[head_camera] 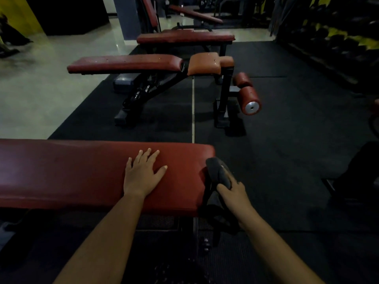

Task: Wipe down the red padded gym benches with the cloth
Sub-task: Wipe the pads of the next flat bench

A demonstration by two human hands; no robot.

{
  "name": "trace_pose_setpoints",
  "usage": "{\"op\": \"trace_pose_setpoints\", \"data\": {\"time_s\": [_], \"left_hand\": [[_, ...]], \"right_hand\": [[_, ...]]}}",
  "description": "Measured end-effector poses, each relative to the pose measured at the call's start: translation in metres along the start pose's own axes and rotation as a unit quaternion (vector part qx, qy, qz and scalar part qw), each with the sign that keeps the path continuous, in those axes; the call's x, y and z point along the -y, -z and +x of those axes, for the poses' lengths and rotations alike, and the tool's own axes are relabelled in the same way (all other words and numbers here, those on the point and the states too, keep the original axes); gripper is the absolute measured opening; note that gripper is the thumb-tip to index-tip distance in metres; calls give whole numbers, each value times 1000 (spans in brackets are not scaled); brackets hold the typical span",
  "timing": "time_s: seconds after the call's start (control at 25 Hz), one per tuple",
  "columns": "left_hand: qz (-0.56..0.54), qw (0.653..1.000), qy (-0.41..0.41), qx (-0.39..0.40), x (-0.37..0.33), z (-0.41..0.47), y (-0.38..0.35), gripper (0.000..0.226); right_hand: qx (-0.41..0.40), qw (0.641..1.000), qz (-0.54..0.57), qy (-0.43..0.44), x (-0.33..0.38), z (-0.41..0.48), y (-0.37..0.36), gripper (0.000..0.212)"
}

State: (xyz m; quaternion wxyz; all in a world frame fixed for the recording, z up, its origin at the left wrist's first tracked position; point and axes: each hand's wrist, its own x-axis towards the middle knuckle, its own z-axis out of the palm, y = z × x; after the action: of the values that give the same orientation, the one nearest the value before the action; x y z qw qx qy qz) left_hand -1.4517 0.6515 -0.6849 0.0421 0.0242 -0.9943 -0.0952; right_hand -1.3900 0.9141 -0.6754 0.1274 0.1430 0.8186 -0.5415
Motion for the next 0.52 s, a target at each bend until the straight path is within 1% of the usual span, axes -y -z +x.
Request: {"op": "trace_pose_setpoints", "data": {"time_s": [0.08, 0.12, 0.16, 0.2, 0.24, 0.32, 0.36, 0.44, 0.52], "left_hand": [[1, 1000, 3, -3, 0, 0, 0, 66], [-1, 1000, 2, -4, 1, 2, 1, 66], [-1, 1000, 1, -4, 1, 2, 1, 66], [0, 1000, -1, -6, 1, 1, 0, 66], [1, 1000, -1, -10, 2, 0, -1, 66], [-2, 1000, 1, -17, 2, 2, -2, 65], [-4, 1000, 2, -18, 2, 3, -2, 65], [-7, 1000, 4, -24, 2, 4, -2, 65], [-9, 1000, 3, -24, 1, 4, -2, 65]], "right_hand": [[11, 993, 108, -38, -6, -1, 2, 59], [23, 983, 174, -63, -4, 0, 2, 54], [27, 978, 193, -68, -1, 1, 3, 51], [18, 979, 194, -65, -1, 0, 2, 51], [1, 989, 140, -45, -4, -4, -1, 54], [-31, 999, 39, -5, -10, -25, -10, 58], [-25, 999, 25, 11, -20, -35, -13, 58], [-17, 996, 92, 13, -35, -42, -16, 53], [-1, 985, 170, -16, -31, -34, -8, 35]]}}
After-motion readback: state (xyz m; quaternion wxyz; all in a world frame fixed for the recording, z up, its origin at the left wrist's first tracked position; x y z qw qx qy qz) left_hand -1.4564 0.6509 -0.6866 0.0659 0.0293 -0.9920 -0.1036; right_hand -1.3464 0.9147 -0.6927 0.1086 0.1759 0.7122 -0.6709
